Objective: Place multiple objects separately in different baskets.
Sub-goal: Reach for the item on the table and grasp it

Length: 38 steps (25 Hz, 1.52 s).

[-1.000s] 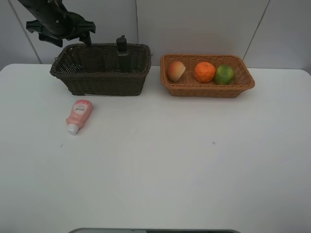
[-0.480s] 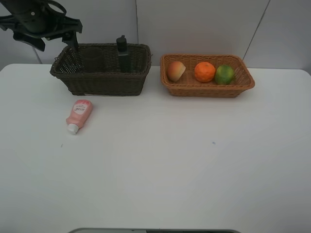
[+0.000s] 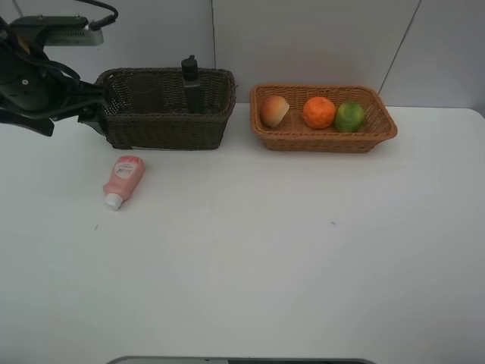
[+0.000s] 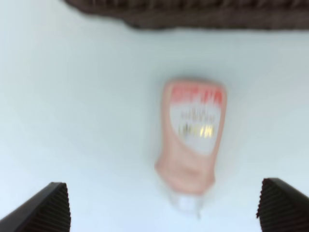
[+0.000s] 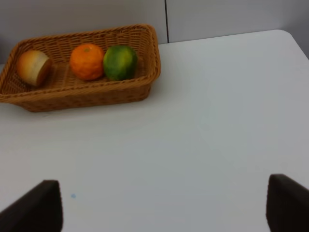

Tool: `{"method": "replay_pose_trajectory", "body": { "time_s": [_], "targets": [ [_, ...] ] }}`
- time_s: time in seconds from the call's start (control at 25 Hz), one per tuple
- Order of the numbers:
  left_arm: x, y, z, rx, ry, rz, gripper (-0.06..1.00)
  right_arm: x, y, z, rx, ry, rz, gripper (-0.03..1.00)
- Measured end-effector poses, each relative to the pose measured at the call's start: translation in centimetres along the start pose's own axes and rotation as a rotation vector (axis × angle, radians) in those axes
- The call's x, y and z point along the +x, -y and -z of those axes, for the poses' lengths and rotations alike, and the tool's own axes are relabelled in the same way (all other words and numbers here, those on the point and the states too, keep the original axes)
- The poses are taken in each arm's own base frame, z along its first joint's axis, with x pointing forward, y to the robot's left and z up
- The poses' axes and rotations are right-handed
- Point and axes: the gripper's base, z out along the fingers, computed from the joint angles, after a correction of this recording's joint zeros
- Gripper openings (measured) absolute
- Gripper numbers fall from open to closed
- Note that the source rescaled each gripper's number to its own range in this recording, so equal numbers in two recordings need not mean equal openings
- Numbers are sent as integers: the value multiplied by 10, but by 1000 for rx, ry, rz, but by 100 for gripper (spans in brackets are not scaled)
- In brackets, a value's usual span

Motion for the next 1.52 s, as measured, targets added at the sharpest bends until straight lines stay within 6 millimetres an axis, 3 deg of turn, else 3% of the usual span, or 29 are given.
{"method": "replay_pose_trajectory", "body": {
  "time_s": [0.32,0.72,1.08,1.4,1.52],
  "targets": [
    [16,3,-6,34,-98,75,100,0,0,0,0,0,0,83],
    [47,0,-33,53,-80,138,100,0,0,0,0,0,0,83],
    [39,3,-59,60,-46,122,100,0,0,0,0,0,0,83],
    [2,11,-75,51,-92,65,100,0,0,0,0,0,0,83],
    [-3,13,-86,44,-131,51,100,0,0,0,0,0,0,83]
  ]
}}
